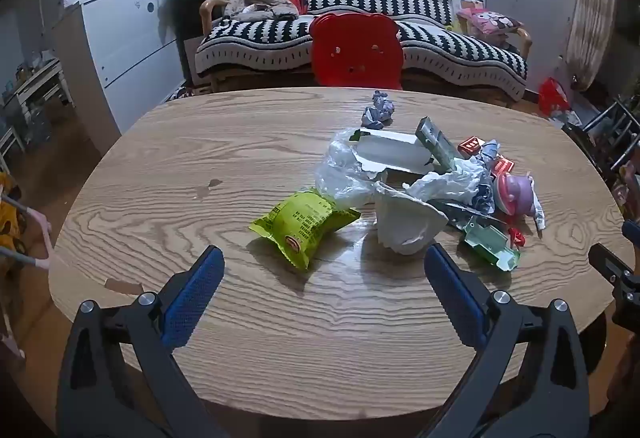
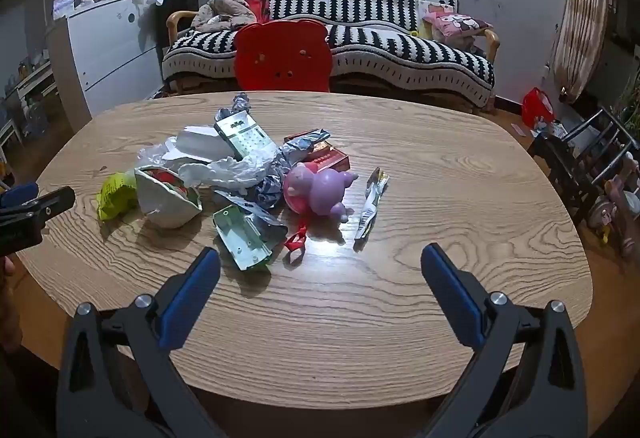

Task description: Collect trash

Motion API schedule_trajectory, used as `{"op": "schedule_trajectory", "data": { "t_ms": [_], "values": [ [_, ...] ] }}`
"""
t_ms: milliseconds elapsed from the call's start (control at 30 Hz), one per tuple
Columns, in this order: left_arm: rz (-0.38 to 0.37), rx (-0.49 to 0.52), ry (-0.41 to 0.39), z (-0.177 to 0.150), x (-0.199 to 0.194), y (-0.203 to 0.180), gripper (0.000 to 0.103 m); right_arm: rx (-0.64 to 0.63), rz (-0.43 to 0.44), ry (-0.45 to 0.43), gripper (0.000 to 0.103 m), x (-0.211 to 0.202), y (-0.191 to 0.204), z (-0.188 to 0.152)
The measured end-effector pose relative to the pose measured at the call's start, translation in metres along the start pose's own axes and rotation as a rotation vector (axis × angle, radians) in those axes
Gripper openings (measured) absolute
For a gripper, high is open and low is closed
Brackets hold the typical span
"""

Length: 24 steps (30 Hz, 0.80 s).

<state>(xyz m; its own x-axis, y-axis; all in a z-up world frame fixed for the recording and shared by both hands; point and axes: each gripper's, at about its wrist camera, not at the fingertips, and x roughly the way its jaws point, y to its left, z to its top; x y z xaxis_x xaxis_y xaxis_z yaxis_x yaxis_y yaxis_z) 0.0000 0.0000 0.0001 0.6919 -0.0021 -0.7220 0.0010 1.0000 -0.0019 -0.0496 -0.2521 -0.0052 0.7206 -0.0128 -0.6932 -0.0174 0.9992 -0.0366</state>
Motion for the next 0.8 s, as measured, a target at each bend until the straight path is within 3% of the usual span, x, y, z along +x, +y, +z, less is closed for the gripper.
{"op": "schedule_trajectory", "data": {
  "t_ms": [800],
  "values": [
    [0.007, 0.002, -0.003, -0.0037, 0.0038, 0.0032, 0.098, 0.003, 0.006, -0.005, 0.097, 0.0017, 0.0002, 0.0013]
  ]
}}
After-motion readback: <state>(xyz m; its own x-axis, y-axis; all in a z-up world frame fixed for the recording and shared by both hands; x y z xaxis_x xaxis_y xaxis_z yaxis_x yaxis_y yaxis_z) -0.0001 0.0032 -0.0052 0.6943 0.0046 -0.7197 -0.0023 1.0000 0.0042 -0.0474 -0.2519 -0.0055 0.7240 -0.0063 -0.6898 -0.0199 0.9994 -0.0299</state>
